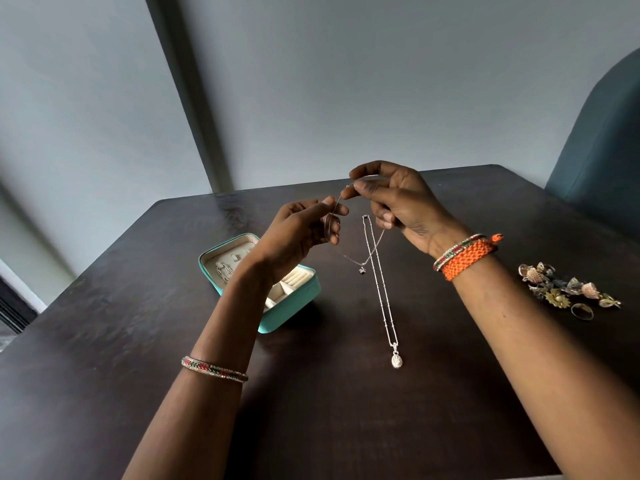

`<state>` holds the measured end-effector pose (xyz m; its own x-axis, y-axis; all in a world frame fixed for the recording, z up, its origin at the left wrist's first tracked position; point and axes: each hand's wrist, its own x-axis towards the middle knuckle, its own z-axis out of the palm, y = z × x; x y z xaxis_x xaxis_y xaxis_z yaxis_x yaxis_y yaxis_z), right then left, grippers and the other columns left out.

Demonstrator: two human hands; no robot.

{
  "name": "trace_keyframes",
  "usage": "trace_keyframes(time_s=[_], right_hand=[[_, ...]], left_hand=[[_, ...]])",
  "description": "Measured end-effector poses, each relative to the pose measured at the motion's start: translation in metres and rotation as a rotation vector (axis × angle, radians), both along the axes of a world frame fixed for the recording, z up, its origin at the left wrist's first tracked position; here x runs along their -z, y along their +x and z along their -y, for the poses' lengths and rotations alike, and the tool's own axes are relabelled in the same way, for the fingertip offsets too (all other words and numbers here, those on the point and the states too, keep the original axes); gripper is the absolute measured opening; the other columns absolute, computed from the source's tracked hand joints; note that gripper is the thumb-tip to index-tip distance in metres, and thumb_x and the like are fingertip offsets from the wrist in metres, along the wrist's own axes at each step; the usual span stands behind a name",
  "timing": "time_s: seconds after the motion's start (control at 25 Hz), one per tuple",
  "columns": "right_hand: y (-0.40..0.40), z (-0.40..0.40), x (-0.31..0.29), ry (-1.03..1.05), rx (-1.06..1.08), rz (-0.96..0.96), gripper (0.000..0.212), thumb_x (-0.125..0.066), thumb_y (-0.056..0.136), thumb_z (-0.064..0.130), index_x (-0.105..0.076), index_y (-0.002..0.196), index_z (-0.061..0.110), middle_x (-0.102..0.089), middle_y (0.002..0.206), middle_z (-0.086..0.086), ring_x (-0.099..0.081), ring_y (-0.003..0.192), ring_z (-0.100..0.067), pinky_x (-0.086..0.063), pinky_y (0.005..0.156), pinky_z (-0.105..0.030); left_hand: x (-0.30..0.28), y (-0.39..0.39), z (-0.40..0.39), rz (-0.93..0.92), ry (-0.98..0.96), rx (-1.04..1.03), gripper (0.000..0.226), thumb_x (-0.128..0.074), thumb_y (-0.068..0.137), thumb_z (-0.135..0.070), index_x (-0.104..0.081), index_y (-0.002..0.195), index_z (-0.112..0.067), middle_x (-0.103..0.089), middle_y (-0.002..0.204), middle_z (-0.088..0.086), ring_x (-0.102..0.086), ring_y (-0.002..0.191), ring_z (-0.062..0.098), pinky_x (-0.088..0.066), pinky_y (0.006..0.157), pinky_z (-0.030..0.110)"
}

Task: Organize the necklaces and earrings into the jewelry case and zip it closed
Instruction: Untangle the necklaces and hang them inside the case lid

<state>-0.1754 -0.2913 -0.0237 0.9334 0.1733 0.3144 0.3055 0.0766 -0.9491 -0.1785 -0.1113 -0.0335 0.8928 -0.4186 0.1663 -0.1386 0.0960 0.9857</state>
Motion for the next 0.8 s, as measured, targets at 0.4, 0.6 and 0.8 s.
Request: trace_keyframes(time_s=[0.4,0.6,0.8], right_hand=[[0.006,-0.005,0.017,-0.201,0.165,-0.015,0.019,-0.059,0.092,0.021,-0.066,0.079,0.01,-0.052,0.057,0.0,-0.042,0.047,-0.006,-0.042,0.051,-0.019],[-0.001,-0.015,0.017,-0.378,-0.09,0.018,0.009,-0.066,0.084,0.013,-0.069,0.082,0.005,-0.064,0.066,-0.005,-0.061,0.07,-0.019,-0.052,0.079,-0.032],[-0.007,-0.028,0.014,-0.597,-0.1,0.128,0.011,-0.062,0.088,0.005,-0.069,0.094,0.01,-0.067,0.077,-0.016,-0.062,0.068,-0.011,-0.054,0.066,-0.025]], left_hand=[[-0.007,0.003,-0.007,-0.307,-0.548,-0.012,0.02,-0.045,0.095,-0.025,-0.061,0.086,-0.016,-0.062,0.063,-0.009,-0.059,0.056,0.002,-0.032,0.065,0.021],[-0.003,0.011,-0.015,-0.251,-0.648,-0.092,0.036,-0.047,0.091,-0.038,-0.057,0.116,-0.014,-0.07,0.11,-0.002,-0.065,0.101,0.005,-0.039,0.073,0.025],[0.002,0.012,-0.005,-0.229,-0.234,-0.187,0.036,-0.034,0.098,-0.043,-0.057,0.108,-0.016,-0.067,0.102,-0.001,-0.062,0.094,0.01,-0.038,0.077,0.03]])
